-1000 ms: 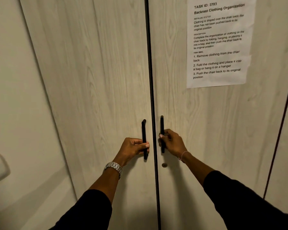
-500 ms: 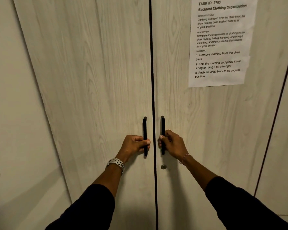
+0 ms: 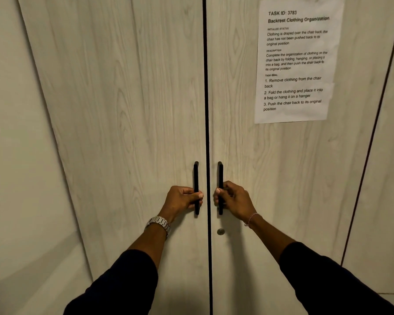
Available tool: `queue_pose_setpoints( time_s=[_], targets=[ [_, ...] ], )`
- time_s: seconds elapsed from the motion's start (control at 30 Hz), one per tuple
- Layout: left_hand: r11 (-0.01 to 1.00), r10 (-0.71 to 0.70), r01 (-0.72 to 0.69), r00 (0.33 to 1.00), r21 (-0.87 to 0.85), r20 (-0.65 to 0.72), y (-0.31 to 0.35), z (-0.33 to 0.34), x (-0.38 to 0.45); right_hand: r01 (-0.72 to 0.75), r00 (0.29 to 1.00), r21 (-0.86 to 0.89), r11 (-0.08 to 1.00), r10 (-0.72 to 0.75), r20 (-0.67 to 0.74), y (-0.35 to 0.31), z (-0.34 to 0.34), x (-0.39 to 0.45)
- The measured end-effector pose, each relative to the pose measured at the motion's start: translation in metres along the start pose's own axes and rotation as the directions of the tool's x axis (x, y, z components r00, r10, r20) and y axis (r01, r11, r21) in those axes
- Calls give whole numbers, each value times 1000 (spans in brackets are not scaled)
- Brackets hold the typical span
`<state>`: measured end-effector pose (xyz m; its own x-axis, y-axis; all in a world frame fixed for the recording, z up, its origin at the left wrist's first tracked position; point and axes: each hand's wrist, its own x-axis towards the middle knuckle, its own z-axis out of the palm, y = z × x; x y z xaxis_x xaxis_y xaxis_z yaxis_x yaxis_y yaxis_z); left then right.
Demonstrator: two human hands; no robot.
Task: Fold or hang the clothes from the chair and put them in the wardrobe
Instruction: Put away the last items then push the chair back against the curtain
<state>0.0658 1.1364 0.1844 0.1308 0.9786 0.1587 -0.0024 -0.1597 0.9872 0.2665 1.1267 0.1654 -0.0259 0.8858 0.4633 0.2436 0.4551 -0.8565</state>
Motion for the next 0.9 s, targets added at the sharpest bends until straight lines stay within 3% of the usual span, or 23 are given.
queue_pose_setpoints(
  time_s=[0.7,0.9],
  targets=[
    [999,41,-40,999,25,-27,-11,5,38,56,998,62,997,-55,-13,27,2,30],
    [997,71,-69,997,40,-39,-14,6,38,100,992,-12,995,-101,-76,37,6,30]
  ],
)
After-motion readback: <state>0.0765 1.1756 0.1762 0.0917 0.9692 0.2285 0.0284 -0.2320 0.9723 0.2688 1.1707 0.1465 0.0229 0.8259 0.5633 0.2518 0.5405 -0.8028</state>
